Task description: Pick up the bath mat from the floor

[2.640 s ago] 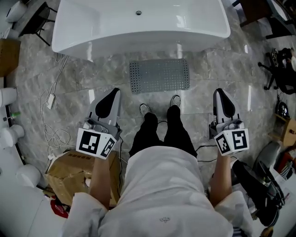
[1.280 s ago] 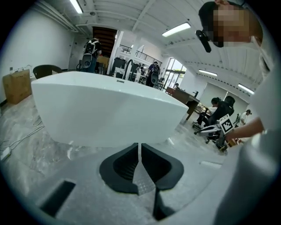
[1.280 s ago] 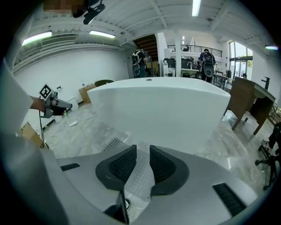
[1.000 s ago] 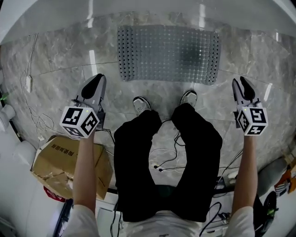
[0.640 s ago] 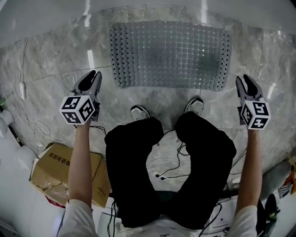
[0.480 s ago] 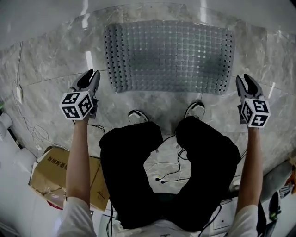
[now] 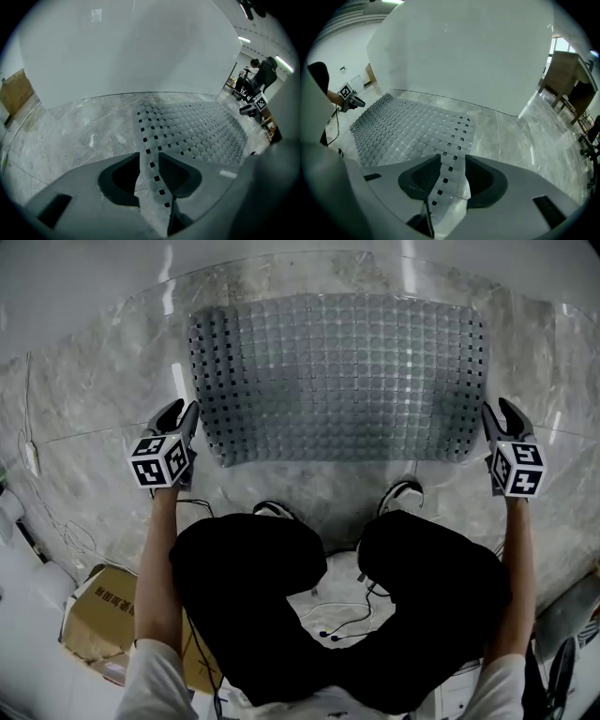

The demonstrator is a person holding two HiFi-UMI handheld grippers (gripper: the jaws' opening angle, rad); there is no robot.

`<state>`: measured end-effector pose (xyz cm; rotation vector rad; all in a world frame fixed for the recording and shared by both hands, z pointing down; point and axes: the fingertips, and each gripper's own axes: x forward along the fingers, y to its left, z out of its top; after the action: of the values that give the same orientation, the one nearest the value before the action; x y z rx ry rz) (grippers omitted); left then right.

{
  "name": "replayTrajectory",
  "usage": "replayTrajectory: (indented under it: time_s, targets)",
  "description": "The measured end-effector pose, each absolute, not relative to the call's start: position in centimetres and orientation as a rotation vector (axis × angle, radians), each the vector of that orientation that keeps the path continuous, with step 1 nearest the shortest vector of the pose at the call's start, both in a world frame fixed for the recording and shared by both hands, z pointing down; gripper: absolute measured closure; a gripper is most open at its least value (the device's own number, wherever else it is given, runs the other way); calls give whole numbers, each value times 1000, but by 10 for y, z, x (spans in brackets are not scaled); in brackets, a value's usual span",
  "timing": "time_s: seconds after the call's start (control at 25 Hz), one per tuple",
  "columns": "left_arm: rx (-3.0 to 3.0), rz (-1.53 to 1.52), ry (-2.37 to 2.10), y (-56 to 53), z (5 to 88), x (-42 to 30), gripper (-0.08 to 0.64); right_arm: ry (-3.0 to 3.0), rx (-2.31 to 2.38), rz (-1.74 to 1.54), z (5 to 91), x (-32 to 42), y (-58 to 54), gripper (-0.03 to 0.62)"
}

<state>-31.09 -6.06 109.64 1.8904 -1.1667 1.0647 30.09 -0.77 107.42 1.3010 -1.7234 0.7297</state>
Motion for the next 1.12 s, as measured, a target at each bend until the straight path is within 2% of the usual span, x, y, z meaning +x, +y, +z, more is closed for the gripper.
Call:
replayTrajectory:
  time_s: [0.16, 0.28, 0.76, 0.96, 1.12]
  targets:
    - [1887, 1035, -1160, -55, 1118, -313, 434, -1708, 1301, 779, 1105, 307, -1, 449]
    - [1887, 1012, -1152, -54, 1129, -315, 403, -1722, 1273, 815, 1120, 304, 7, 422]
    - [1843, 1065, -1148, -59, 1151, -324, 334, -1688, 1279, 853, 1144, 307, 14, 337]
    - [1824, 1112, -1144, -60, 1149, -326, 334, -1687, 1242, 866, 1147, 302, 11, 337]
    - [1815, 1161, -1116, -59, 1151, -319, 374, -1669, 1209, 880, 1147, 300, 12, 354]
